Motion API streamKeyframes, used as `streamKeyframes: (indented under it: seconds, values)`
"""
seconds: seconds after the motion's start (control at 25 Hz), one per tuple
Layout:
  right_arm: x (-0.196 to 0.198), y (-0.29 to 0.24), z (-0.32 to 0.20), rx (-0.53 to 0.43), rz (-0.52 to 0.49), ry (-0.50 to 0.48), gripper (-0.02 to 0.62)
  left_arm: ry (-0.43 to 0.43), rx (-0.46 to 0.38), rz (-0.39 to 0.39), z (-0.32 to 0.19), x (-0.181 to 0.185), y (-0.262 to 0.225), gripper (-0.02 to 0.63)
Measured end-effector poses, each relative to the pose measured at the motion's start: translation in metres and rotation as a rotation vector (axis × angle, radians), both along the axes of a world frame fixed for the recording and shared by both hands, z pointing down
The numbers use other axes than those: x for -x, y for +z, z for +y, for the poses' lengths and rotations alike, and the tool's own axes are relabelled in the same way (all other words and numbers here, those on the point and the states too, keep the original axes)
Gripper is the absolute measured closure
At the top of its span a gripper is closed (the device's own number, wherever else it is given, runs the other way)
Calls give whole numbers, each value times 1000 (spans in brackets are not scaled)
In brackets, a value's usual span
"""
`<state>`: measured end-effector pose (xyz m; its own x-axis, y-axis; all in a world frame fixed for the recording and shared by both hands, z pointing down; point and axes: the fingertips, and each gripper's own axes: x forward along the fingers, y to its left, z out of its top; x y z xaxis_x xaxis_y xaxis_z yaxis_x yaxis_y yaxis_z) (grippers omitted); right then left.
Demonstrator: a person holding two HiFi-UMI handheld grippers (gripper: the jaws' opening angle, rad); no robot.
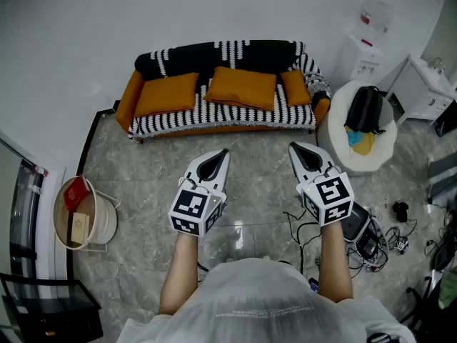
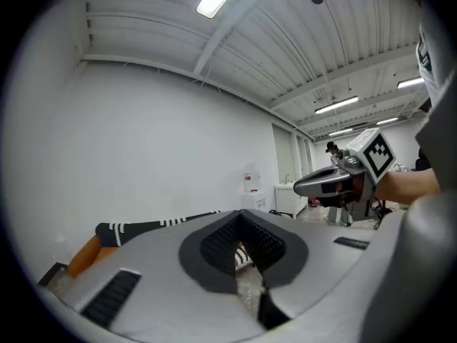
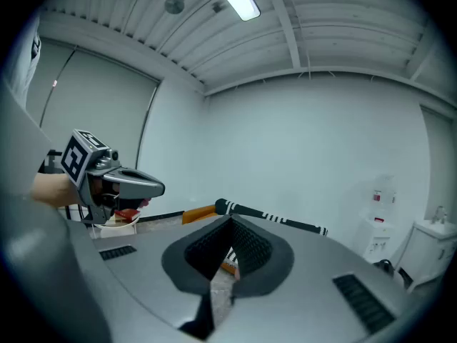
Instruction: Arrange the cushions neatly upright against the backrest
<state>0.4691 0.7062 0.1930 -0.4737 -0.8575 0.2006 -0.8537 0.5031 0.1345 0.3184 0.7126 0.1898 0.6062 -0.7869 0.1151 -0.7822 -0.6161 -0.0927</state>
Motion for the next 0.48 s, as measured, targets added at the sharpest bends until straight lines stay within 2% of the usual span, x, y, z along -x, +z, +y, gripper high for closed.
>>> streamKeyframes:
  seconds: [0.48]
  values:
    - [-37,5,2,29,-52,-96,601,-53,-9,-47,9,-38,3,606]
